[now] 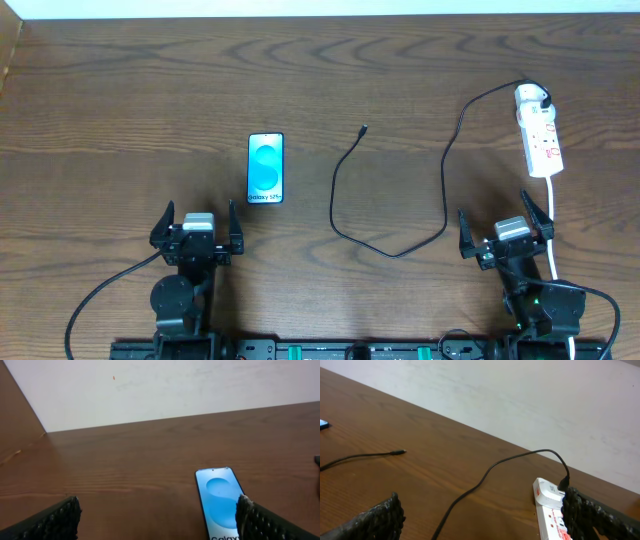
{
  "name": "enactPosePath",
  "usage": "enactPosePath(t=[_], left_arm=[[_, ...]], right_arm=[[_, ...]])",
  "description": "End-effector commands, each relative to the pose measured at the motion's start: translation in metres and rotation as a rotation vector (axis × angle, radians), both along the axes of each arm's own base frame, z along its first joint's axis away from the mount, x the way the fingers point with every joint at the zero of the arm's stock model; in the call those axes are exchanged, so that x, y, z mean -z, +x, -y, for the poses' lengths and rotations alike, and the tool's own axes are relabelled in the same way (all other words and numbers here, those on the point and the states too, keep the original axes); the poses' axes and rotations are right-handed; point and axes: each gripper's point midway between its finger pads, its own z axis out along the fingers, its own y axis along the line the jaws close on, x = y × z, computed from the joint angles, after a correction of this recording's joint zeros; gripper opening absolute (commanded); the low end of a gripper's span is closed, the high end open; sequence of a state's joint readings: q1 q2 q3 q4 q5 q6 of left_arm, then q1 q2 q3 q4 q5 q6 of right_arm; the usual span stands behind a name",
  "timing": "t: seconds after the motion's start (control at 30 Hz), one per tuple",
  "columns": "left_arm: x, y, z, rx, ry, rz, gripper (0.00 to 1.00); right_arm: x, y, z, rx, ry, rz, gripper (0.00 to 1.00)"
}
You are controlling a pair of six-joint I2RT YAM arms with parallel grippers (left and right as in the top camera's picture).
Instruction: Plug charger to phone and switch on socket
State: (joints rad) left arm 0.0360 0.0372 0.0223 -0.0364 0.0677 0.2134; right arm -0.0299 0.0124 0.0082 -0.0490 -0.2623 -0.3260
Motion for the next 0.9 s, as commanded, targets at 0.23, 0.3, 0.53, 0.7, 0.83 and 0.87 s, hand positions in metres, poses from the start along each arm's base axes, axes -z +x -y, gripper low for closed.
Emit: enactPosePath(t=[0.23,0.3,0.53,0.7,0.83,0.87], left_arm=[[-0.002,0.0,-0.001,-0.016,-0.08,-0.007,0.98],[-0.01,-0.001,-0.001,-0.018,-0.095,0.01,0.98],[-0.024,-0.002,0.0,-0.025,-0.171,0.039,0.98],[-0.037,-0.002,0.0,-0.023,-0.171,0.055,0.98],[-0.049,-0.002,0.0,-0.023,-0.203,0.058,0.98],[-0.052,-0.001,0.0,-0.024,-0.209,0.054,0.98]], right_arm=[[0.001,-0.001,-0.002,-0.011,0.0,0.0,0.99],[0.001,-0.001,-0.002,-0.011,0.0,0.0,0.99],[0.001,-0.001,-0.002,-0.011,0.0,0.0,0.99],[0.001,-0.001,-0.002,-0.011,0.0,0.0,0.99],[0.001,-0.001,-0.002,-0.011,0.0,0.0,0.99],[0.001,-0.001,-0.002,-0.011,0.0,0.0,0.99]])
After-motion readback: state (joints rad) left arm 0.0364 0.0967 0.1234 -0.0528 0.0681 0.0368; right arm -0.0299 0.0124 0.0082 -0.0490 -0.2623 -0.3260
